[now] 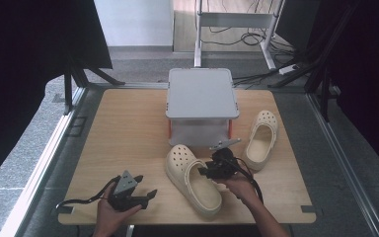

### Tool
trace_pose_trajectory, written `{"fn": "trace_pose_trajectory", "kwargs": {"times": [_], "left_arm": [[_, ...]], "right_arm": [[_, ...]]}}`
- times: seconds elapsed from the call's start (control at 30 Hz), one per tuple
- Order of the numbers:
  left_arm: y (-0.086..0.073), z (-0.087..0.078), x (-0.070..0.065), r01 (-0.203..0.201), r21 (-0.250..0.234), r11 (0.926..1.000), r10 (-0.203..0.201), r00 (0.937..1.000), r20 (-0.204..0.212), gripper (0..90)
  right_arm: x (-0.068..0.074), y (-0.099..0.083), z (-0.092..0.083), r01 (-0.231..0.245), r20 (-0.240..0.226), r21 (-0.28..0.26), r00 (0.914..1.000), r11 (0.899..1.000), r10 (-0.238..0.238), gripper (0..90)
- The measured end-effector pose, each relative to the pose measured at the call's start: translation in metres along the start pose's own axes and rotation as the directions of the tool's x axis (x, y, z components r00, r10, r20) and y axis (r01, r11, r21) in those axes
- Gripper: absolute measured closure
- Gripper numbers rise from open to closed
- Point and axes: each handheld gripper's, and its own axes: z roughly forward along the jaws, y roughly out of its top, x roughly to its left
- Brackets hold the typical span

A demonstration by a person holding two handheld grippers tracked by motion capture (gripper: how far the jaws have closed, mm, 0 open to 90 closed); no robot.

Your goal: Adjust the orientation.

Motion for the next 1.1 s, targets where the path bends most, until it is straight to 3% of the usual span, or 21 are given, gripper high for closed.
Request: {"fn": "trace_pose_trajectory", "kwargs": {"times": [0.17,0.3,0.57,0.6,1.1], "left_arm": [[0.000,-0.002,0.000,-0.002,-0.005,1.0000,0.002,1.0000,0.001,27.6],[0.000,-0.004,0.000,-0.004,-0.003,1.0000,0.004,1.0000,-0.006,27.6],[-0.001,-0.004,-0.002,0.006,-0.001,1.0000,-0.006,1.0000,-0.007,27.6],[0.000,-0.004,-0.001,0.009,-0.001,1.0000,-0.009,0.9999,-0.010,27.6],[0.002,-0.006,-0.001,0.022,-0.007,0.9997,-0.022,0.9997,-0.004,27.6]], "right_arm": [[-0.004,0.001,-0.019,0.004,-0.009,-0.022,0.9999,1.000,-0.004,57.6],[-0.014,-0.002,-0.030,0.000,0.018,-0.033,0.9998,0.999,0.000,57.3],[-0.031,-0.011,-0.025,-0.013,0.080,-0.020,0.9967,1.000,0.015,56.8],[-0.036,-0.012,-0.023,-0.010,0.105,-0.017,0.9944,1.000,0.012,57.4],[-0.064,-0.023,-0.022,-0.078,0.157,-0.004,0.9846,0.997,0.077,60.3]]}}
